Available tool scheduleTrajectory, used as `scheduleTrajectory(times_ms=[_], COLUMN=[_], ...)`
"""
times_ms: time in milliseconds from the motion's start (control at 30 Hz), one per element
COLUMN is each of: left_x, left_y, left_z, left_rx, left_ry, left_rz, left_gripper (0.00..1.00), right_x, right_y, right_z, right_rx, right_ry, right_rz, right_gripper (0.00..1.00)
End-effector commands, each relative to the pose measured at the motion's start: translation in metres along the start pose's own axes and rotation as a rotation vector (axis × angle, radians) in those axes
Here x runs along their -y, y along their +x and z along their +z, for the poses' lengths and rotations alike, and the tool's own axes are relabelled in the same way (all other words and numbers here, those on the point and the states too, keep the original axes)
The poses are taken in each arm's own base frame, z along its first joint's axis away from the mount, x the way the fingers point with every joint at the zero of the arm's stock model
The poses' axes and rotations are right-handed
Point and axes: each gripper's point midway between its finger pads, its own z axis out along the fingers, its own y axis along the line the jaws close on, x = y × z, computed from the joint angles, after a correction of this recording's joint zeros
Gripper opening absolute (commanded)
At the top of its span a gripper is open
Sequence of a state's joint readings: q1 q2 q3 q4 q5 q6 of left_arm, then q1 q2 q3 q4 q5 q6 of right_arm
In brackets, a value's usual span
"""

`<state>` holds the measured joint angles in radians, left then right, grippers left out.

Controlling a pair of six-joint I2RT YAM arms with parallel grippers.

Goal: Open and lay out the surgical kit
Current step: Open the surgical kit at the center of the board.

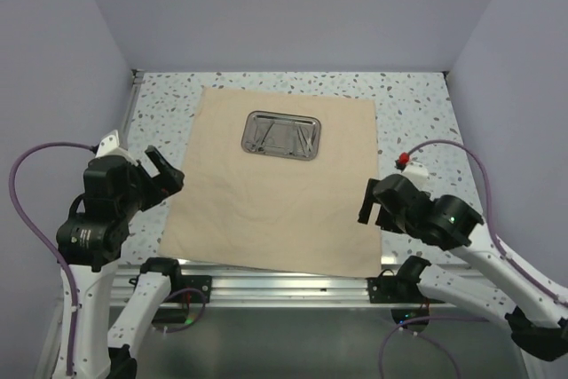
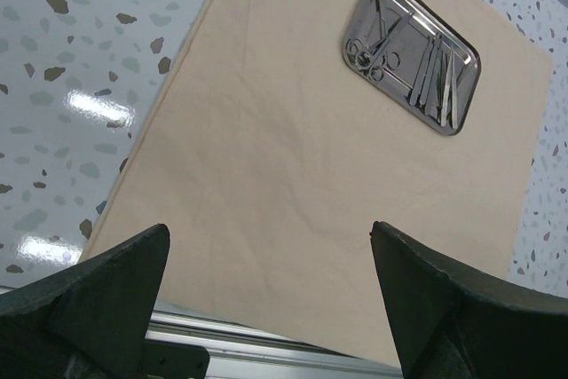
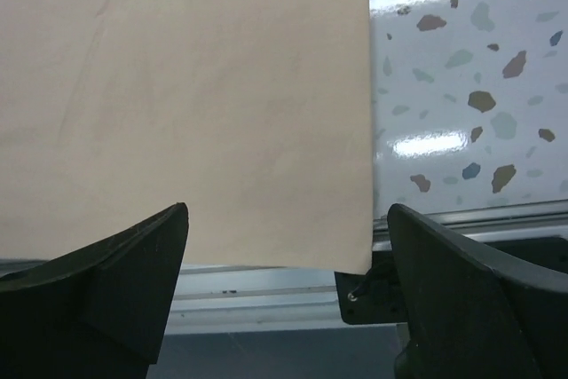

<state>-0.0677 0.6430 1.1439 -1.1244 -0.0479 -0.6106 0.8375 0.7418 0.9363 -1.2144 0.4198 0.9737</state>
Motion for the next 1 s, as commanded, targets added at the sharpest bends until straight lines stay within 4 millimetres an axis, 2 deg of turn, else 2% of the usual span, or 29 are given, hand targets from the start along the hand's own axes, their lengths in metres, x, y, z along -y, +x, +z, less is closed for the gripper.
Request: scheduleTrajectory(times_ms=[0, 33, 67, 100, 133, 167, 200, 233, 267, 300, 367, 400, 433, 467, 500, 533, 567, 633, 667, 733, 800, 833, 867, 967], left_x=[0.004, 0.006, 0.004, 0.005, 0.010, 0.015, 0.018, 0.027, 0.036, 0.042, 0.061, 0.063, 0.073, 0.080, 0.086, 0.096, 0.096, 0.114, 0.121, 0.135, 0.143, 0.142, 0.142, 0.137], left_y=[-0.003, -0.007, -0.006, -0.008, -0.014, -0.014, -0.014, -0.025, -0.025, -0.030, -0.049, -0.048, -0.056, -0.054, -0.058, -0.065, -0.060, -0.056, -0.059, -0.047, -0.047, -0.044, -0.043, -0.034], left_z=[0.010, 0.015, 0.024, 0.030, 0.038, 0.044, 0.056, 0.064, 0.076, 0.084, 0.098, 0.118, 0.128, 0.147, 0.157, 0.162, 0.182, 0.196, 0.210, 0.218, 0.231, 0.236, 0.237, 0.235], left_rx=[-0.025, -0.013, -0.028, -0.030, -0.014, -0.022, -0.043, -0.012, -0.038, -0.035, 0.001, -0.038, -0.022, -0.066, -0.062, -0.052, -0.082, -0.089, -0.093, -0.135, -0.138, -0.150, -0.154, -0.178], left_ry=[-0.008, -0.006, -0.025, -0.028, -0.012, 0.010, 0.013, 0.043, 0.070, 0.095, 0.152, 0.145, 0.176, 0.193, 0.207, 0.211, 0.185, 0.190, 0.165, 0.145, 0.115, 0.112, 0.114, 0.108], left_rz=[-0.008, -0.007, 0.000, 0.003, 0.005, 0.011, 0.021, 0.024, 0.029, 0.052, 0.069, 0.083, 0.094, 0.102, 0.108, 0.123, 0.140, 0.179, 0.195, 0.236, 0.258, 0.257, 0.252, 0.253], left_gripper=[0.99, 0.99, 0.99, 0.99, 0.99, 1.00, 1.00, 0.99, 0.99, 0.99, 1.00, 0.99, 0.99, 0.99, 1.00, 1.00, 0.99, 0.99, 0.99, 0.98, 0.98, 0.98, 0.98, 0.97], right_x=[-0.011, -0.023, -0.032, -0.046, -0.063, -0.070, -0.089, -0.090, -0.095, -0.111, -0.119, -0.134, -0.140, -0.149, -0.165, -0.175, -0.180, -0.194, -0.198, -0.214, -0.230, -0.230, -0.238, -0.254], right_y=[-0.041, -0.052, -0.059, -0.070, -0.084, -0.093, -0.095, -0.112, -0.121, -0.131, -0.150, -0.171, -0.168, -0.171, -0.185, -0.178, -0.179, -0.182, -0.183, -0.191, -0.191, -0.181, -0.189, -0.186], right_z=[0.002, 0.006, 0.019, 0.022, 0.033, 0.041, 0.059, 0.072, 0.081, 0.098, 0.115, 0.113, 0.135, 0.140, 0.137, 0.154, 0.159, 0.168, 0.172, 0.173, 0.181, 0.201, 0.199, 0.227], right_rx=[0.114, 0.148, 0.155, 0.174, 0.197, 0.188, 0.122, 0.121, 0.109, 0.087, 0.093, 0.129, 0.092, 0.084, 0.103, 0.059, 0.048, 0.029, 0.024, 0.045, 0.036, -0.006, 0.000, -0.037], right_ry=[0.103, 0.088, 0.129, 0.108, 0.082, 0.080, 0.058, 0.058, 0.050, 0.028, 0.027, 0.003, 0.016, 0.002, -0.036, -0.062, -0.070, -0.092, -0.106, -0.159, -0.213, -0.191, -0.198, -0.210], right_rz=[-0.021, -0.049, -0.094, -0.109, -0.101, -0.153, -0.171, -0.136, -0.157, -0.161, -0.216, -0.225, -0.286, -0.308, -0.315, -0.345, -0.348, -0.359, -0.356, -0.347, -0.342, -0.347, -0.345, -0.342], right_gripper=[0.98, 0.98, 0.98, 0.98, 0.98, 0.98, 0.98, 0.98, 0.98, 0.99, 0.98, 0.98, 0.98, 0.98, 0.98, 0.98, 0.98, 0.98, 0.98, 0.98, 0.95, 0.93, 0.90, 0.77])
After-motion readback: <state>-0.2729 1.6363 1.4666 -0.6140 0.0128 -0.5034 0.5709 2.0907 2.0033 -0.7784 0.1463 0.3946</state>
